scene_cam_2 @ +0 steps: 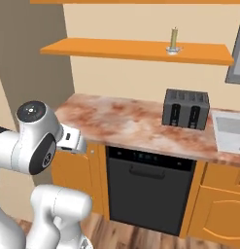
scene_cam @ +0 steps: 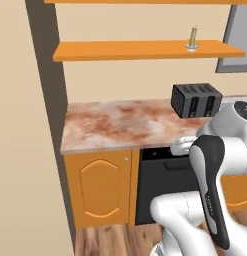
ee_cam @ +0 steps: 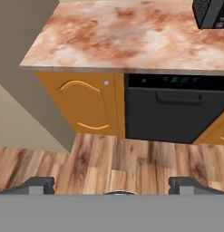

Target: Get the candle and the beer from the cabinet and move them to the dining counter.

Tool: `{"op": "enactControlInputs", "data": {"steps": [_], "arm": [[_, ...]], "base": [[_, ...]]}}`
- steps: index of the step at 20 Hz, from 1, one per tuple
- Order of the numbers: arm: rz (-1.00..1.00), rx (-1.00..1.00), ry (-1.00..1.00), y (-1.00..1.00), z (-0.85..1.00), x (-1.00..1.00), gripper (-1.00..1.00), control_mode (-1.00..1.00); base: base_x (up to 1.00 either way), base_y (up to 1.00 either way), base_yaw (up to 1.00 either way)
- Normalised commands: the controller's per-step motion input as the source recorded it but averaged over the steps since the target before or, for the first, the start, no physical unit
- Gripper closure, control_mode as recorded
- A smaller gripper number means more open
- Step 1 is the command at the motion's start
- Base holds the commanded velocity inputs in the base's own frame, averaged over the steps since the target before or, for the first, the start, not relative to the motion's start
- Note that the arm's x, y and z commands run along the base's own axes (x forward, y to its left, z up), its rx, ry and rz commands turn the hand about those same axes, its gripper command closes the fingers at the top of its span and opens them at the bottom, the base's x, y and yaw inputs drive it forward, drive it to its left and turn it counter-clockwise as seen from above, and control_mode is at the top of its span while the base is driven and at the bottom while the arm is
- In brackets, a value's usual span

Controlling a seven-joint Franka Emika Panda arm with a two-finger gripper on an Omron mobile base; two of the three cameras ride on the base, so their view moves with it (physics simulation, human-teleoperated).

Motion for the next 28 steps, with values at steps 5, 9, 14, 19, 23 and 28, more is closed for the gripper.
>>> {"op": "enactControlInputs", "data": {"steps": [5,9,14,19,23,28], "arm": [[0.0,0.0,0.0,0.0,0.0,0.0,-1.0,1.0],[0.0,0.0,0.0,0.0,0.0,0.0,-1.0,1.0],[0.0,0.0,0.0,0.0,0.0,0.0,-1.0,1.0],[0.0,0.0,0.0,0.0,0.0,0.0,-1.0,1.0],[0.0,0.0,0.0,0.0,0.0,0.0,-1.0,1.0],[0.0,0.0,0.0,0.0,0.0,0.0,-1.0,1.0]], "base": [[0.43,-0.59,0.01],[0.42,-0.6,0.0],[0.37,-0.59,0.0],[0.44,-0.42,-0.03],[0.52,-0.29,-0.03],[0.42,-0.27,-0.01]]}}
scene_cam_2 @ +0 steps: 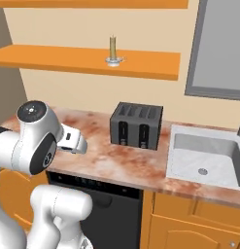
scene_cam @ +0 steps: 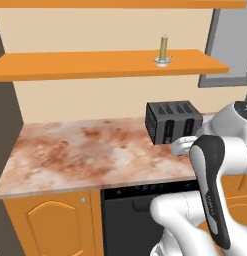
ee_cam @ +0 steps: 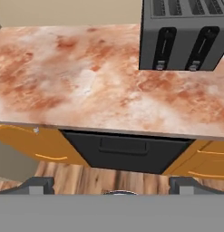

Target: Get the candle and the beer from the cabinet and move them to the dining counter.

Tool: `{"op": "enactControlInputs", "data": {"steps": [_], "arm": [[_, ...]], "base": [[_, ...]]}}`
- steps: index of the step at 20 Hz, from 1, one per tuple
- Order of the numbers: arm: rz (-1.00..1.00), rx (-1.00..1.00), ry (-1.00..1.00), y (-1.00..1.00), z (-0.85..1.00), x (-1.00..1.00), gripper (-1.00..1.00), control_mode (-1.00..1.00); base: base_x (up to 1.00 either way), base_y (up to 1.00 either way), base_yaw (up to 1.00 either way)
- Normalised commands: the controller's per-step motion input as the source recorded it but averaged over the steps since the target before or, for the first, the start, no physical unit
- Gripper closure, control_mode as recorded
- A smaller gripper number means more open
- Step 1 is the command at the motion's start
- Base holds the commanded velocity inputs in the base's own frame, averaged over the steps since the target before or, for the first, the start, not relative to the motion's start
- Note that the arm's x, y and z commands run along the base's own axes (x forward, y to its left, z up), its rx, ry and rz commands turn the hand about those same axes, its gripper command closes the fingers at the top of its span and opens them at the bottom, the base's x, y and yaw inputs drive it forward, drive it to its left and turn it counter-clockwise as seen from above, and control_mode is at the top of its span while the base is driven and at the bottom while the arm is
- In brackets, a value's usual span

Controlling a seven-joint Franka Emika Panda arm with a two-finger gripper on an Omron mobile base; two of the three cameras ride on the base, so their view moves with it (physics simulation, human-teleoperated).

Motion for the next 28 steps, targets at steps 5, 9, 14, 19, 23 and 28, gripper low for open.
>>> {"op": "enactControlInputs", "data": {"steps": [5,9,14,19,23,28], "arm": [[0.0,0.0,0.0,0.0,0.0,0.0,-1.0,1.0],[0.0,0.0,0.0,0.0,0.0,0.0,-1.0,1.0],[0.0,0.0,0.0,0.0,0.0,0.0,-1.0,1.0],[0.0,0.0,0.0,0.0,0.0,0.0,-1.0,1.0],[0.0,0.0,0.0,0.0,0.0,0.0,-1.0,1.0],[0.0,0.0,0.0,0.0,0.0,0.0,-1.0,1.0]], "base": [[0.48,-0.27,-0.07],[0.52,-0.24,-0.11],[0.57,-0.12,-0.08],[0.5,-0.09,0.0],[0.23,-0.05,0.0],[0.0,0.0,0.0]]}}
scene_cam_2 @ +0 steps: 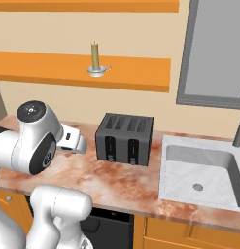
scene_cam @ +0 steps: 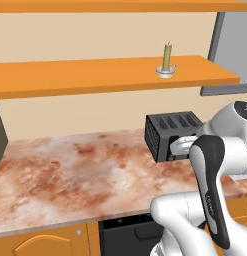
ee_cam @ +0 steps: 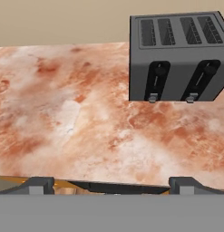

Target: Get the candle and the beer from the cabinet and move them to the dining counter.

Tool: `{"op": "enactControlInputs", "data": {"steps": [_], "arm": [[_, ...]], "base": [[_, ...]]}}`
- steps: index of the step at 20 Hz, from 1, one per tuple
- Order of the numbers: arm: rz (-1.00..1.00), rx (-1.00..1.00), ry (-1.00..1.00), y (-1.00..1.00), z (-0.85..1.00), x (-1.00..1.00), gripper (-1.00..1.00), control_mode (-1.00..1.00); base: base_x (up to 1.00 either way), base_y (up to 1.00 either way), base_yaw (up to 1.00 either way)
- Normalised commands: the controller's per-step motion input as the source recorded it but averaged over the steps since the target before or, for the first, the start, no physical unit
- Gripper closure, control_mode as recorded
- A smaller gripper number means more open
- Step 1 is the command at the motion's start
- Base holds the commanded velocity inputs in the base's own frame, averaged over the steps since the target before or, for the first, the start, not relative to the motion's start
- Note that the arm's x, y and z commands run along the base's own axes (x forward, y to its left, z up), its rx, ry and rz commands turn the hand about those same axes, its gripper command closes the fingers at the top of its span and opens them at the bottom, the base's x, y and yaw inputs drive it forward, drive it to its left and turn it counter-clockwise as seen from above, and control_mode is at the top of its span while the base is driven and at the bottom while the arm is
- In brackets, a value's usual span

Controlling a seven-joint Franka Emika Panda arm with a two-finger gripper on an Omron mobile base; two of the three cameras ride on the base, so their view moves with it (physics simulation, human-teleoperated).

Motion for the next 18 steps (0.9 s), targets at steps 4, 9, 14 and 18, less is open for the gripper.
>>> {"op": "enactControlInputs", "data": {"steps": [4,9,14,18], "arm": [[0.0,0.0,0.0,0.0,0.0,0.0,-1.0,1.0],[0.0,0.0,0.0,0.0,0.0,0.0,-1.0,1.0],[0.0,0.0,0.0,0.0,0.0,0.0,-1.0,1.0],[0.0,0.0,0.0,0.0,0.0,0.0,-1.0,1.0]], "base": [[0.0,0.0,0.0],[0.0,0.0,0.0],[0.0,0.0,0.0],[0.0,0.0,0.0]]}}
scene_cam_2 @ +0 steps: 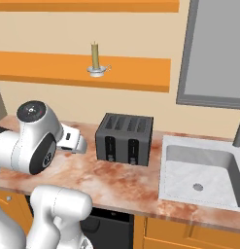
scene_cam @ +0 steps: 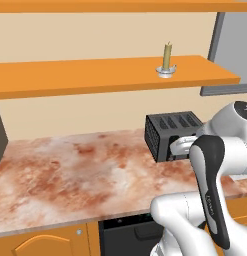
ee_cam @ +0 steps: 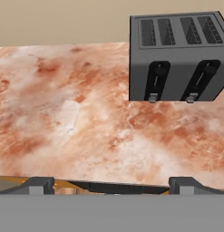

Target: Get the candle and the beer from the cabinet and move them to the dining counter.

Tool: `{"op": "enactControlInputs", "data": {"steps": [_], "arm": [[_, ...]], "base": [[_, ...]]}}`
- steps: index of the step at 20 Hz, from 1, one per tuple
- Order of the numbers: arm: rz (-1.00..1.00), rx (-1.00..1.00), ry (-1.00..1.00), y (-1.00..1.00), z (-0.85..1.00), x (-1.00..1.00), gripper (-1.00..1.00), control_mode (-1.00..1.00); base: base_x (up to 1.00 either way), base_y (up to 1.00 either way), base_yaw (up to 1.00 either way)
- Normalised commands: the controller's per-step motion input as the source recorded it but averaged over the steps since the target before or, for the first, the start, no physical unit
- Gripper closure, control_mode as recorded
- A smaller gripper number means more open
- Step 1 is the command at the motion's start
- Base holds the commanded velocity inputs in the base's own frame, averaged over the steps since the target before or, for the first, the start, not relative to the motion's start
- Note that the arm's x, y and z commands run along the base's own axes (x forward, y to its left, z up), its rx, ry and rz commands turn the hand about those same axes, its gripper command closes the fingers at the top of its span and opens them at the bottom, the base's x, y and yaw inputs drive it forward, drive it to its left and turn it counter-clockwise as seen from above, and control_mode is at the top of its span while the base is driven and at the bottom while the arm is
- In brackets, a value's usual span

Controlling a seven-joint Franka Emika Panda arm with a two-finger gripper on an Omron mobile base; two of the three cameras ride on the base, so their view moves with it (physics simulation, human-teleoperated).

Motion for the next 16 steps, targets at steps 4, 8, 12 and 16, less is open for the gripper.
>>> {"op": "enactControlInputs", "data": {"steps": [4,8,12,16], "arm": [[0.0,0.0,0.0,0.0,0.0,0.0,-1.0,1.0],[0.0,-0.01,0.04,0.0,-0.02,-0.01,-1.0,-1.0],[-0.04,-0.03,0.0,0.04,0.01,0.0,-1.0,-1.0],[-0.04,-0.12,-0.12,0.13,0.07,0.0,-1.0,-1.0]], "base": [[0.0,0.0,0.0],[0.0,0.0,0.0],[0.0,0.0,0.0],[0.0,0.0,0.0]]}}
